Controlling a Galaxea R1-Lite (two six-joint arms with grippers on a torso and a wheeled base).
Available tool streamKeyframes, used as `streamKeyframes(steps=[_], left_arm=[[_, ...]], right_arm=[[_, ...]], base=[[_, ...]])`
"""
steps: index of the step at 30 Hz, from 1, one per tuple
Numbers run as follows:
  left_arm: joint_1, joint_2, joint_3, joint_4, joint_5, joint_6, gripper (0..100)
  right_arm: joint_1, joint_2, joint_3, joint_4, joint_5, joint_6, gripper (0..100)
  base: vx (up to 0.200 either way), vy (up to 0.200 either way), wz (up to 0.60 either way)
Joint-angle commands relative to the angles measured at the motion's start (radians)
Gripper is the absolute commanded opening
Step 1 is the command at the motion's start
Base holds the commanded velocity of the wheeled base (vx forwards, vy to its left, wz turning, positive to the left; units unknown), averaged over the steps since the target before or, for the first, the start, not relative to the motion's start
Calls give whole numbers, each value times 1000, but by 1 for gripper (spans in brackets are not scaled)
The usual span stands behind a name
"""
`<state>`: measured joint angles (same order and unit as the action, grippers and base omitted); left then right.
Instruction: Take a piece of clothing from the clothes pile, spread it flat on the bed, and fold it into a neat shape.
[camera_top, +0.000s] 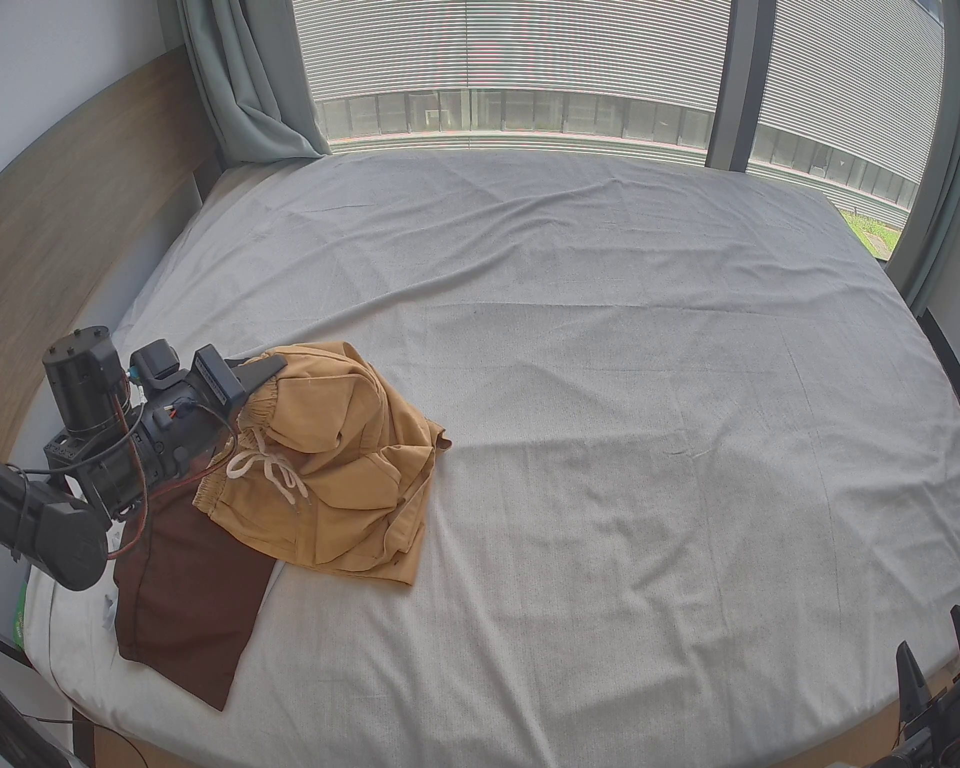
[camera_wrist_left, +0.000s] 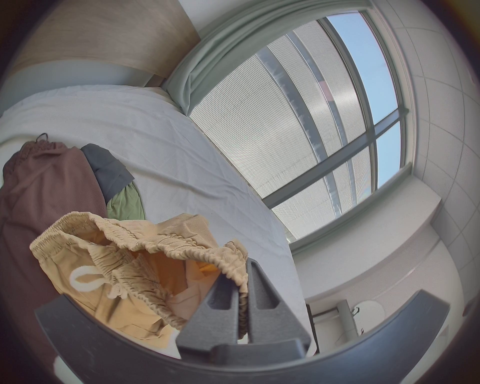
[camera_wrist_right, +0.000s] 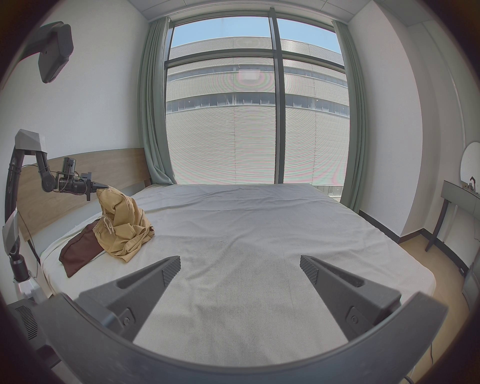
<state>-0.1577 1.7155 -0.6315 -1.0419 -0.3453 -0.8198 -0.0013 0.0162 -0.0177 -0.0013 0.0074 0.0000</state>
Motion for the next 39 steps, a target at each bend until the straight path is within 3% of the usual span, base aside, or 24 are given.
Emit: streamKeyframes(steps=[1,8,12,25,39], left_arm=[[-74,-5,4,-26,57,-47,0],[-129,-4,6,-59,126,-84,0],[-192,-8,-1,-66,195,-159,0],[-347,-13,-40,-93,381,-233,0],[-546,3,-140,-50,442,-282,0]], right_arm=[[1,-12,16,0,0,0,100],[1,-12,18,0,0,0,100],[1,-12,16,0,0,2,100],[0,-12,16,0,0,2,100],[1,-12,16,0,0,2,100]], base=[[0,0,0],[0,0,0],[0,0,0],[0,0,0],[0,0,0]])
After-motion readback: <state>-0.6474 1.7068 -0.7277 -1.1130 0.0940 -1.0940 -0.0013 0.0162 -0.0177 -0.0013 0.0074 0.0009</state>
